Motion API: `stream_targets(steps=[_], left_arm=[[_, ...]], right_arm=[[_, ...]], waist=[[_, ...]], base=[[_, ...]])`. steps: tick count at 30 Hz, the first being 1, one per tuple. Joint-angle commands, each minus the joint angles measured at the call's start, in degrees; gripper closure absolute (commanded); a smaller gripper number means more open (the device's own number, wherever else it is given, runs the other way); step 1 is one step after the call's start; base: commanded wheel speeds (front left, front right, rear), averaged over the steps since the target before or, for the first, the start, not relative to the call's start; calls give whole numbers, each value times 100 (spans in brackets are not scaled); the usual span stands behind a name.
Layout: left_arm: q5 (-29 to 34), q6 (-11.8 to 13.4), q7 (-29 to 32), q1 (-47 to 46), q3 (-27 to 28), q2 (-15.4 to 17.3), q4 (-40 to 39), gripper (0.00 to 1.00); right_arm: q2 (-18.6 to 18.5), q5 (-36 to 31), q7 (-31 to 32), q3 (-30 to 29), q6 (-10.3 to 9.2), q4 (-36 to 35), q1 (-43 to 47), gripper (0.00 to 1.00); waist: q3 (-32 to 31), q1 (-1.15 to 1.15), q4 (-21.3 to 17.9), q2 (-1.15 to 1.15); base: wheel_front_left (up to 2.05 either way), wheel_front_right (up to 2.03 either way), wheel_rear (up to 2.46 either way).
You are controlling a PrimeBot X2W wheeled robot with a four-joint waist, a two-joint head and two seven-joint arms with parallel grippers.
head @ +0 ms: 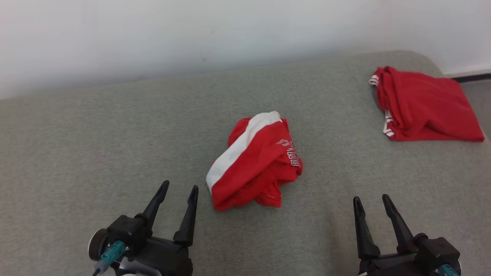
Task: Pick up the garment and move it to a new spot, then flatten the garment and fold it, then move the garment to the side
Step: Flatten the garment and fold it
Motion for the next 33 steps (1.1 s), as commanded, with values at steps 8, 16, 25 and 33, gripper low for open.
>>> stream_targets(steps=[8, 16, 25, 33], left_arm=[[-181, 10, -2, -276, -503, 161, 465, 0], [-277, 9, -2, -465, -443, 220, 1010, 0], [-205, 9, -2, -1075, -42, 347, 1244, 100], [-28, 9, -3, -1792, 181, 800, 1078, 100]], right_arm=[[1, 89, -1, 5, 1, -84, -122, 0], [1, 103, -1, 44, 1, -129, -169, 0], [2, 59, -1, -46, 1, -124, -96, 0], [0, 93, -1, -30, 1, -39, -155, 0]], waist=[[535, 0, -723, 0], [636, 0, -942, 0], [556, 0, -857, 0], [343, 0, -704, 0]], base=[[0, 0, 0], [0, 0, 0], [0, 0, 0], [0, 0, 0]])
